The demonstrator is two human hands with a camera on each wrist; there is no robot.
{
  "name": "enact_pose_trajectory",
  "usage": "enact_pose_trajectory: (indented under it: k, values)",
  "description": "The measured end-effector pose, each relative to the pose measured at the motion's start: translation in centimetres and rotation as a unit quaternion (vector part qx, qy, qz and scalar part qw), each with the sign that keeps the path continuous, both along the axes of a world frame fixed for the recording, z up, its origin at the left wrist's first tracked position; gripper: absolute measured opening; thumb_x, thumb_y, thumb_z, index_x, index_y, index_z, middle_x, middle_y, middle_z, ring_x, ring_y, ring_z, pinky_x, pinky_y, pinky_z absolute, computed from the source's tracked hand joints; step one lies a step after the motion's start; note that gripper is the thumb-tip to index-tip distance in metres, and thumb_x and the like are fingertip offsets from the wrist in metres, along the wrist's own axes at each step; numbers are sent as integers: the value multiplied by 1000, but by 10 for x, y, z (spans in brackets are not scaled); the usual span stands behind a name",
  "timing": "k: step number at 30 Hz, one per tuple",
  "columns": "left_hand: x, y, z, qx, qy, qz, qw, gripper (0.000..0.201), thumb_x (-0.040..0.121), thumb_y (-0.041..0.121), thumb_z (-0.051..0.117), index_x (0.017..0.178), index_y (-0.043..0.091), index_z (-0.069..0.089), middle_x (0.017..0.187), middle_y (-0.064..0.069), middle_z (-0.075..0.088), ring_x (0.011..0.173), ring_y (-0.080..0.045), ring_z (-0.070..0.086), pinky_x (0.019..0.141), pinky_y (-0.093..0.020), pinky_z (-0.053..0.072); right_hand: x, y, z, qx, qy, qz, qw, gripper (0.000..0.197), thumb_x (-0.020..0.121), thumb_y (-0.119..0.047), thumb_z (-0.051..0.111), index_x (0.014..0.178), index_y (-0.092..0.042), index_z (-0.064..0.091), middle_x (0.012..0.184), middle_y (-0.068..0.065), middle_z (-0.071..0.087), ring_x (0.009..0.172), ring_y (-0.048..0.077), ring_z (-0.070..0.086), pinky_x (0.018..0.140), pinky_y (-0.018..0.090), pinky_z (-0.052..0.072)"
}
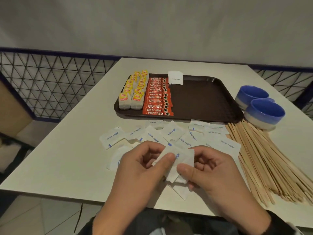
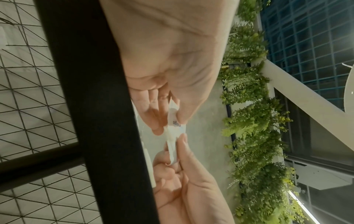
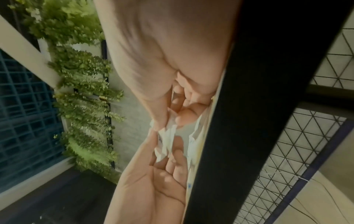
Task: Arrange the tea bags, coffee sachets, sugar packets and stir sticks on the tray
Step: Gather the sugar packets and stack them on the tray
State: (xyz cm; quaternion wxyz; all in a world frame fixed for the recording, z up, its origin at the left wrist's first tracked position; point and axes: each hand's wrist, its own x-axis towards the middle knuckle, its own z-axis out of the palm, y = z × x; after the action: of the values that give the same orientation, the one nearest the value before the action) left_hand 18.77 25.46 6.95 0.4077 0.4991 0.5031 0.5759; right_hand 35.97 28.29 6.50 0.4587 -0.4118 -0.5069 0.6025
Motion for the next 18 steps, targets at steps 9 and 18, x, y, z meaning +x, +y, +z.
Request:
enact_pose_trajectory:
  k: [9, 18]
  values:
    - [-5, 2, -3, -1, -119, 103, 988, 14, 73, 23, 77, 87, 23, 73, 74, -2, 74, 61, -15, 63, 62, -37, 49, 9, 3, -7, -8, 55, -1, 998, 55, 52, -40, 98, 86, -4, 73, 88, 30, 66, 53, 26, 55, 47, 29, 49]
    - [-1, -6, -4, 16, -41, 1, 999, 19, 81, 5, 77, 92, 20, 81, 86, -5, 80, 81, -20, 77, 69, -24, 57, 4, -3, -1, 12, 31, 6, 999, 17, 64, -8, 81, 80, -6, 75, 76, 25, 69, 50, 24, 59, 46, 28, 51]
